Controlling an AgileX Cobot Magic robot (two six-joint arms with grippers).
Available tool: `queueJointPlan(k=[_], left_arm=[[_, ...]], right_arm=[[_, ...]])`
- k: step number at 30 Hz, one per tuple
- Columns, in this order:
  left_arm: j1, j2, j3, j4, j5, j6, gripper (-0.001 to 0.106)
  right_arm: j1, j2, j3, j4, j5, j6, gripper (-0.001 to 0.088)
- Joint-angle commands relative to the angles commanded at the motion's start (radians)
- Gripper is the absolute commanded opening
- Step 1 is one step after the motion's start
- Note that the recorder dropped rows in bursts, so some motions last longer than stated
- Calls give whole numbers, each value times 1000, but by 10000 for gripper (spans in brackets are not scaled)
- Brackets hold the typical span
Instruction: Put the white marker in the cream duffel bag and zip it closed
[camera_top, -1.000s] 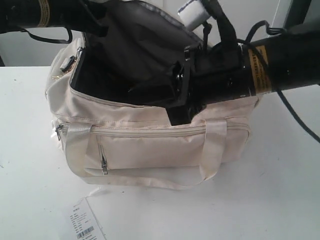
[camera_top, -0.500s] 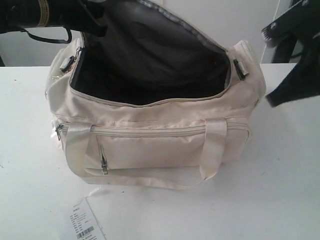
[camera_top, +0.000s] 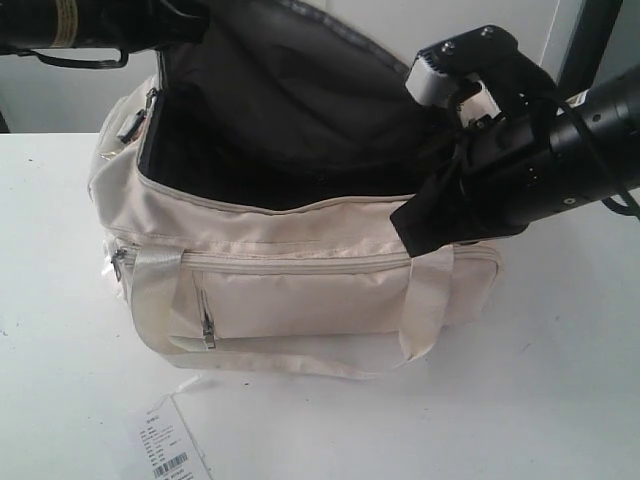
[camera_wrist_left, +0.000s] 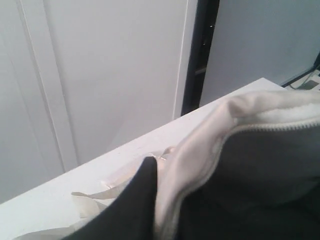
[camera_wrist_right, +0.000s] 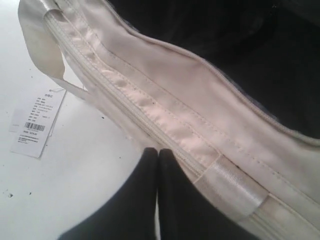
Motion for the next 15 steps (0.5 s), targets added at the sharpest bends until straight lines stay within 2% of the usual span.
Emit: queueJointPlan(k=[1,4,7,10,13,15], left_arm=[[12,0,0,0,-23,0,467],[23,0,0,0,-97,-10,687],[24,0,0,0,-165,-16,839],[32,0,0,0,-278,-16,896],[50,0,-2,0,-454,-16,886],[58,-2,0,0,-454,-23,886]], right_arm=[[0,0,3,0,-5,0,0],[0,0,3,-2,-14,0,0],[0,0,3,-2,-16,0,0],[0,0,3,-2,-16,0,0],[0,0,3,-4,-12,0,0],[0,0,3,-6,-12,0,0]])
